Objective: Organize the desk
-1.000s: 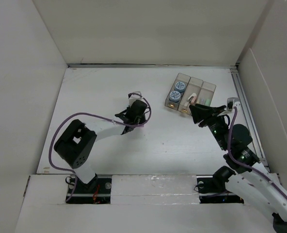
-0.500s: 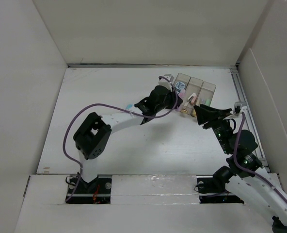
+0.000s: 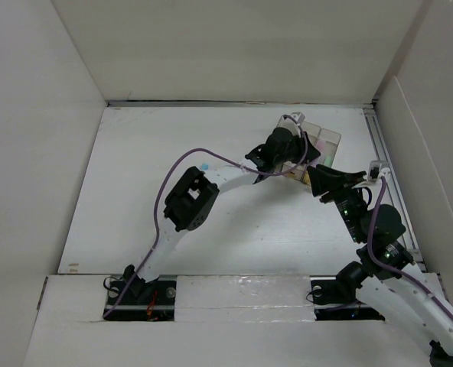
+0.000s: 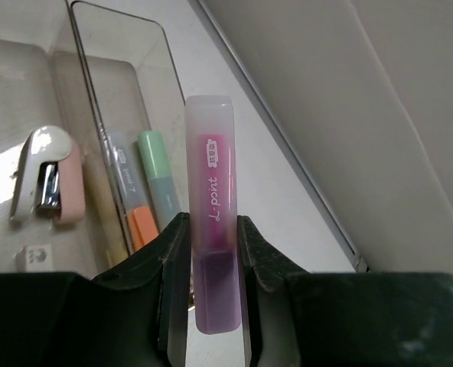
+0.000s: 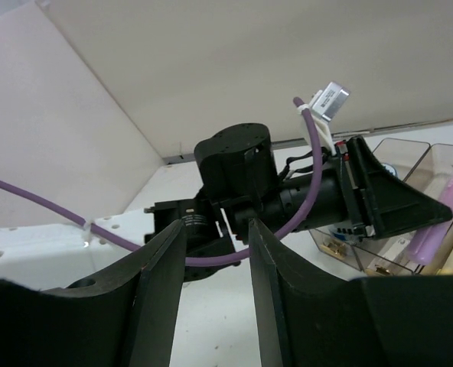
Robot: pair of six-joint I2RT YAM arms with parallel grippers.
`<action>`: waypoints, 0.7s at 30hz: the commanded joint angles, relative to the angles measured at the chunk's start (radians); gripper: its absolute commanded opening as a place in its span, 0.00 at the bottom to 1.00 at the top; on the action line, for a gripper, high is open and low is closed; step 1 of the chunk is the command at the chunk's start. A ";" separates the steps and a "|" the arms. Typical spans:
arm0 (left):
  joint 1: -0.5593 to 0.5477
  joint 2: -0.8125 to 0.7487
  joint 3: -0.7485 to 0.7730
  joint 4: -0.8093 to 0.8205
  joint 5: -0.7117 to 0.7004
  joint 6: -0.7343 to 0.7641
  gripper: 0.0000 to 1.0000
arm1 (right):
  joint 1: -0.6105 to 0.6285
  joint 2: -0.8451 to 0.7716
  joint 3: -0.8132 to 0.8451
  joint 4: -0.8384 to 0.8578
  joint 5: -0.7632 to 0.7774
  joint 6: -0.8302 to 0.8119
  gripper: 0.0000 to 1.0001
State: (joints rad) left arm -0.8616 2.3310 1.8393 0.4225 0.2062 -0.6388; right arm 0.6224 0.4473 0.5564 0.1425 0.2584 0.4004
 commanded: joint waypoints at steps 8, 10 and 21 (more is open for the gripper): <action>-0.007 0.136 0.258 0.021 0.055 -0.038 0.12 | -0.001 0.001 0.016 0.035 -0.002 0.003 0.44; -0.007 0.157 0.276 0.001 0.059 -0.038 0.23 | -0.001 0.001 0.011 0.040 0.010 0.003 0.44; 0.002 0.000 0.170 -0.044 0.013 0.111 0.57 | -0.001 0.024 0.013 0.051 -0.005 0.003 0.44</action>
State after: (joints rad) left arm -0.8639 2.4882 2.0499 0.3813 0.2466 -0.6060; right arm 0.6224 0.4736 0.5564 0.1425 0.2573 0.4004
